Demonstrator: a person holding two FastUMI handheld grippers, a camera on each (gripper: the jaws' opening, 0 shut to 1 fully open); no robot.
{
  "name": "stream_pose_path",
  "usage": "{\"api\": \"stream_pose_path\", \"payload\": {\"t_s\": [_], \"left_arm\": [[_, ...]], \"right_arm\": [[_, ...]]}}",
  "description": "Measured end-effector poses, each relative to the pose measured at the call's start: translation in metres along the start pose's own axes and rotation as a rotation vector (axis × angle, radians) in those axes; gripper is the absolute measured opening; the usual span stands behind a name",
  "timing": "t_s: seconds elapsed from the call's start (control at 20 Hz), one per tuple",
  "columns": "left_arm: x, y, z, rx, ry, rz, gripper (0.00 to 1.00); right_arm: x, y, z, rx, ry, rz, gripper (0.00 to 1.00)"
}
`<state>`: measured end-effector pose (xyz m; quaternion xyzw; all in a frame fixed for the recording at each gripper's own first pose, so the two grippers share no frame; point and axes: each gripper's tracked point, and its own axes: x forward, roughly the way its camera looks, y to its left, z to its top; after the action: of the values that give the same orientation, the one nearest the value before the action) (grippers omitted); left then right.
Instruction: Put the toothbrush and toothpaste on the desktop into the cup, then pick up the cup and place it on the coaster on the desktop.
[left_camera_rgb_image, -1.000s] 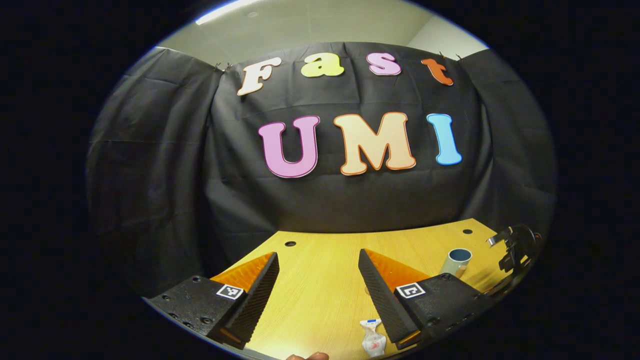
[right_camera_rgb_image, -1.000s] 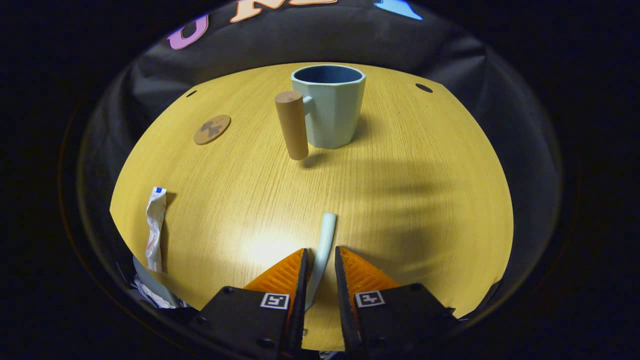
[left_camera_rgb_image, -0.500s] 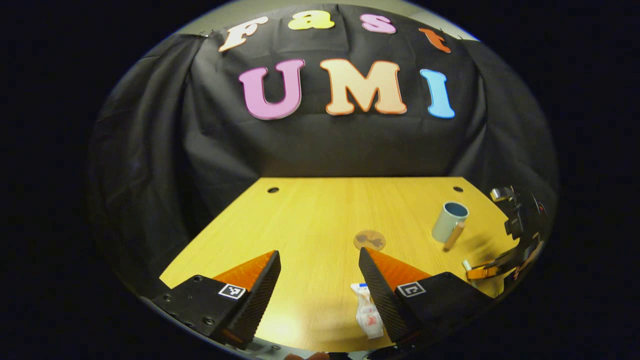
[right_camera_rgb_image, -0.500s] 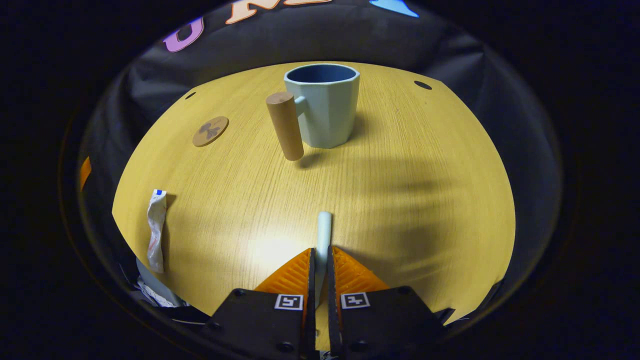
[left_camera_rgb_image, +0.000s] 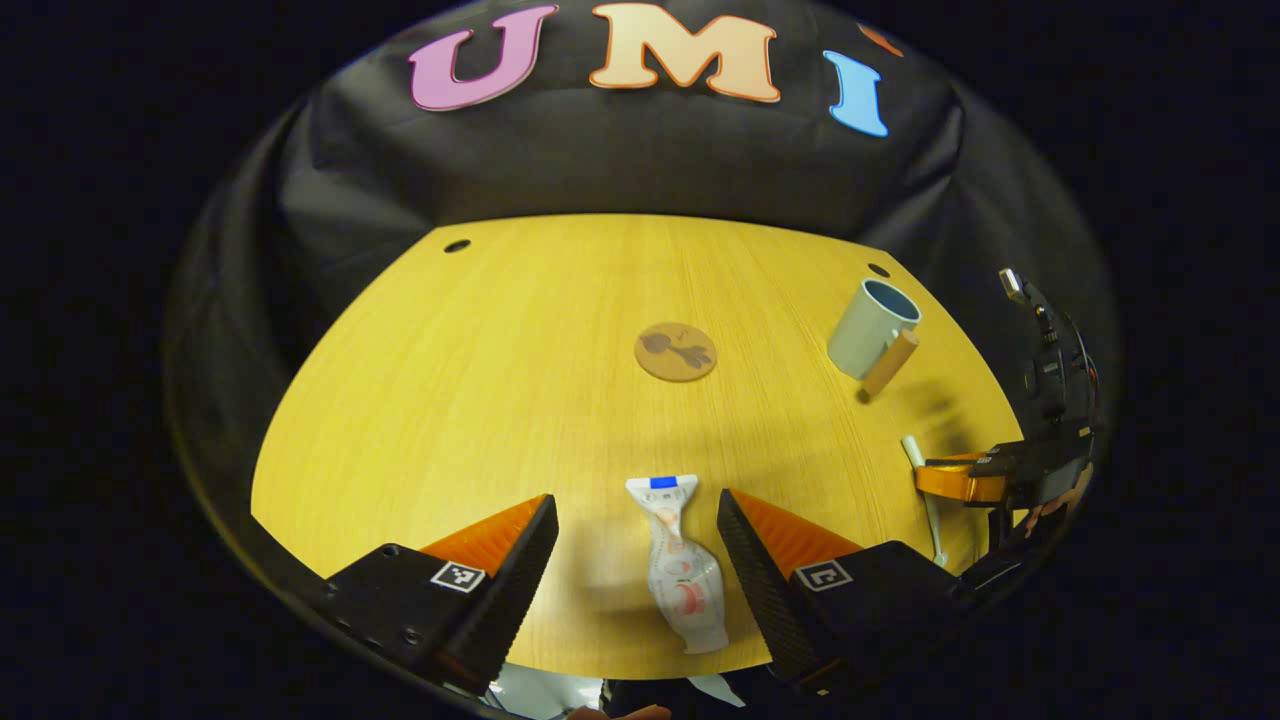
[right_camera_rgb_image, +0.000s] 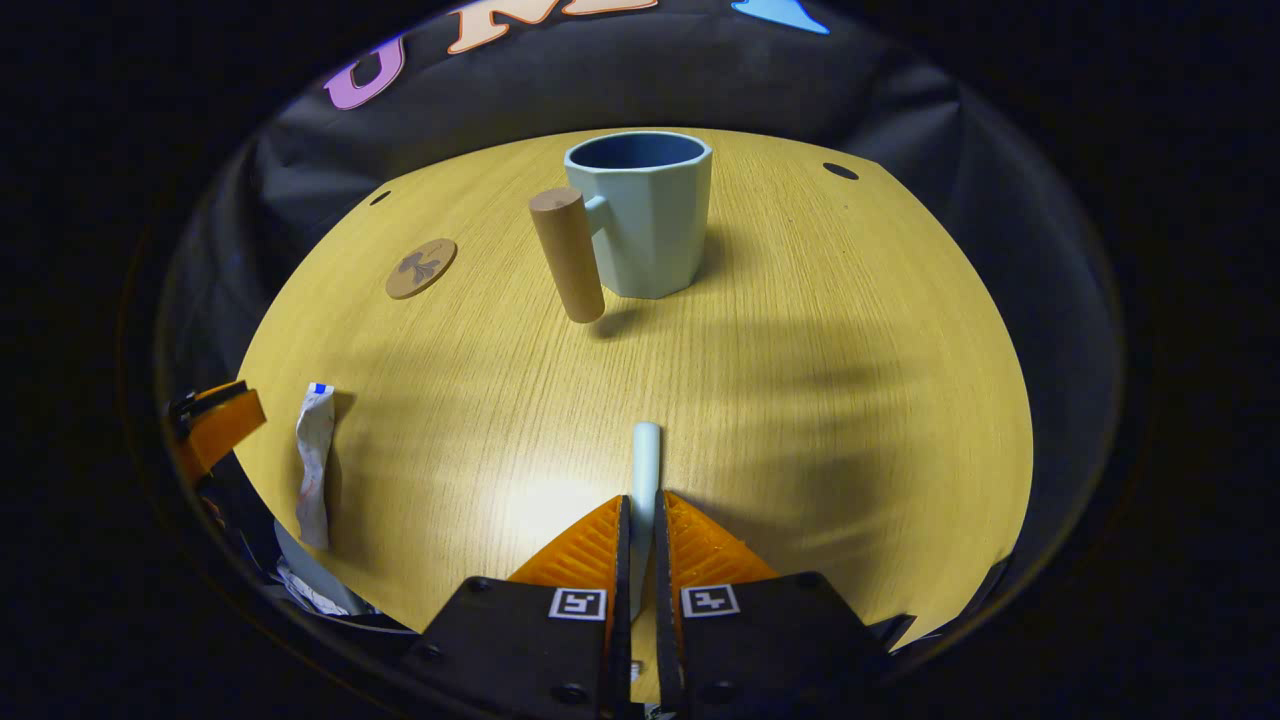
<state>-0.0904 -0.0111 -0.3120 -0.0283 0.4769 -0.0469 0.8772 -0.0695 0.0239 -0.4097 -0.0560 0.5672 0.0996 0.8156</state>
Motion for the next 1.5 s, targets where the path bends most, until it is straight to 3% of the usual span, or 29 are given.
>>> {"api": "stream_pose_path", "payload": {"t_s": [0.1,0.35,0.5,0.55,0.7,0.75,0.8,1.0,1.05,1.5], "left_arm": [[0.011,-0.007,-0.008,0.004,0.030,-0.015,0.95],[0.032,-0.004,-0.029,0.007,0.113,0.030,0.94],[0.039,-0.004,-0.040,-0.041,0.163,0.035,0.92],[0.042,-0.004,-0.045,-0.061,0.186,0.035,0.85],[0.045,-0.005,-0.046,-0.042,0.214,0.027,0.66],[0.044,-0.003,-0.046,-0.032,0.221,0.029,0.51],[0.045,-0.001,-0.046,-0.023,0.228,0.030,0.44],[0.044,0.001,-0.046,0.012,0.246,0.027,0.32],[0.045,0.001,-0.046,0.018,0.244,0.027,0.23],[0.044,-0.003,-0.047,0.014,0.238,0.074,0.12]], "right_arm": [[0.000,0.000,0.000,0.000,0.005,0.002,0.10],[0.000,0.000,0.001,-0.004,0.007,0.006,0.13],[0.001,0.001,0.000,-0.020,0.005,0.019,0.13],[0.000,0.001,0.001,-0.022,0.006,0.022,0.16],[0.000,0.001,0.001,-0.033,0.008,0.028,0.10],[0.001,0.001,0.001,-0.040,0.008,0.030,0.13],[0.001,0.001,0.001,-0.045,0.009,0.031,0.13],[0.001,0.002,0.001,-0.065,0.003,0.037,0.13],[0.001,0.002,0.001,-0.078,-0.001,0.039,0.13],[0.001,0.002,0.003,-0.111,-0.054,0.049,0.13]]}}
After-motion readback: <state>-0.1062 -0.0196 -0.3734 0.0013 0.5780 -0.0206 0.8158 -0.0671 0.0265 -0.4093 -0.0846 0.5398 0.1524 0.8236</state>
